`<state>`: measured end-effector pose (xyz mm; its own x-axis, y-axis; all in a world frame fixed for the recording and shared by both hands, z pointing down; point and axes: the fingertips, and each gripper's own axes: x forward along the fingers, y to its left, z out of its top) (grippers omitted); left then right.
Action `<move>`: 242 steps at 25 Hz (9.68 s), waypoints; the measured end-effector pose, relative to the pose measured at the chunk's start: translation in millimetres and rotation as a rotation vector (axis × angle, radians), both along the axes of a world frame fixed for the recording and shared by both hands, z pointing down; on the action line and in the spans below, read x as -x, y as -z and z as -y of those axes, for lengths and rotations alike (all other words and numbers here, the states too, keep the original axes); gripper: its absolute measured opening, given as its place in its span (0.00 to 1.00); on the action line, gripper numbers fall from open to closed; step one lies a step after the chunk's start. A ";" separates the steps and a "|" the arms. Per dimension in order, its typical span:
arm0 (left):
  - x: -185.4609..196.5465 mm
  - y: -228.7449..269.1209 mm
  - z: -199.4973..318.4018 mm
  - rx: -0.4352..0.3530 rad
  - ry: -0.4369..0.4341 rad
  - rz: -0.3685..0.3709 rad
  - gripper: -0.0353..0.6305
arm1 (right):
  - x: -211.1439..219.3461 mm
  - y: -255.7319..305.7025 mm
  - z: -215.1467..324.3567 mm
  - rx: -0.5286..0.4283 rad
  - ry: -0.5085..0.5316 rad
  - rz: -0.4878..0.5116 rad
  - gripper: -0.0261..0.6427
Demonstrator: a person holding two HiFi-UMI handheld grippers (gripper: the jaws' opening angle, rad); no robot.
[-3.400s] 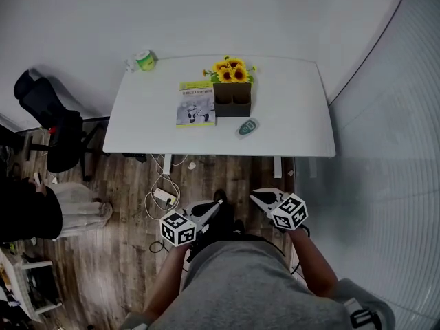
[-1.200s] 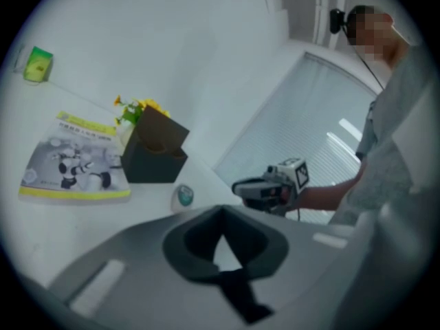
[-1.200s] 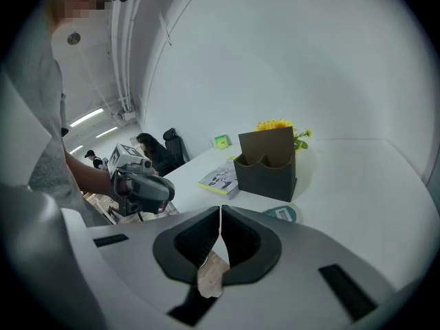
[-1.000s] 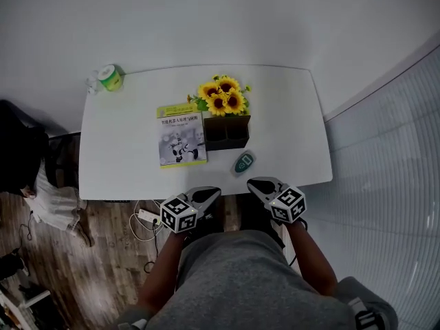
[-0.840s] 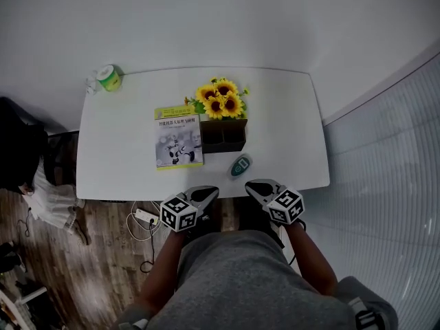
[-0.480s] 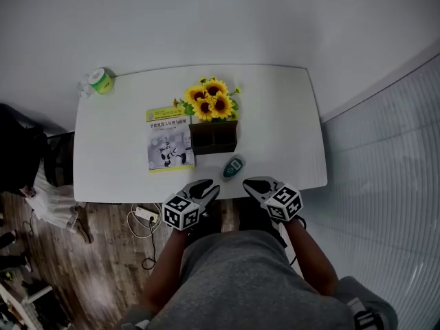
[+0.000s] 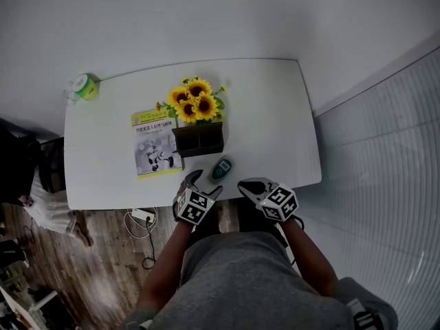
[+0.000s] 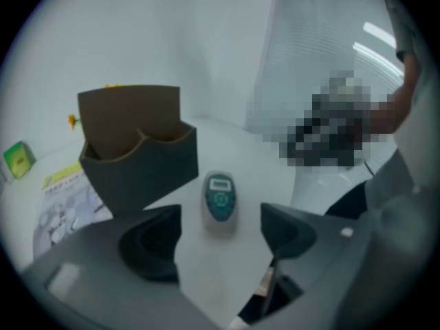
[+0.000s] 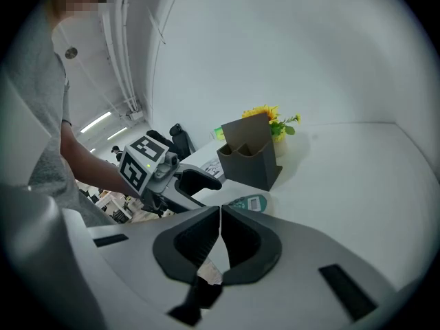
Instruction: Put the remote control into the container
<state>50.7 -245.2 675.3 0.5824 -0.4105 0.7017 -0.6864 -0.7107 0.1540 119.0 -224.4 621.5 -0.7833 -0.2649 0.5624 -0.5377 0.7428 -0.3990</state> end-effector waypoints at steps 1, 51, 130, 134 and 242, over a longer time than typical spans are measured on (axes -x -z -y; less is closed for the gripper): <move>-4.2 -5.6 0.7 0.001 -0.021 0.028 0.60 | -3.2 -1.5 0.8 0.006 -0.002 -0.003 0.07; -20.1 -19.8 24.5 0.094 0.097 -0.118 0.43 | -21.8 -5.8 18.1 0.035 -0.004 0.000 0.07; 60.3 145.3 -38.0 0.120 -0.095 -1.089 0.53 | 87.7 131.9 10.5 0.064 0.040 0.728 0.42; 84.7 138.1 -25.9 0.020 0.000 -1.003 0.51 | 81.8 129.0 28.2 -0.013 -0.066 0.680 0.42; 130.3 119.6 9.0 -0.047 0.265 -0.797 0.05 | 66.2 41.7 99.2 -0.319 -0.473 -0.086 0.13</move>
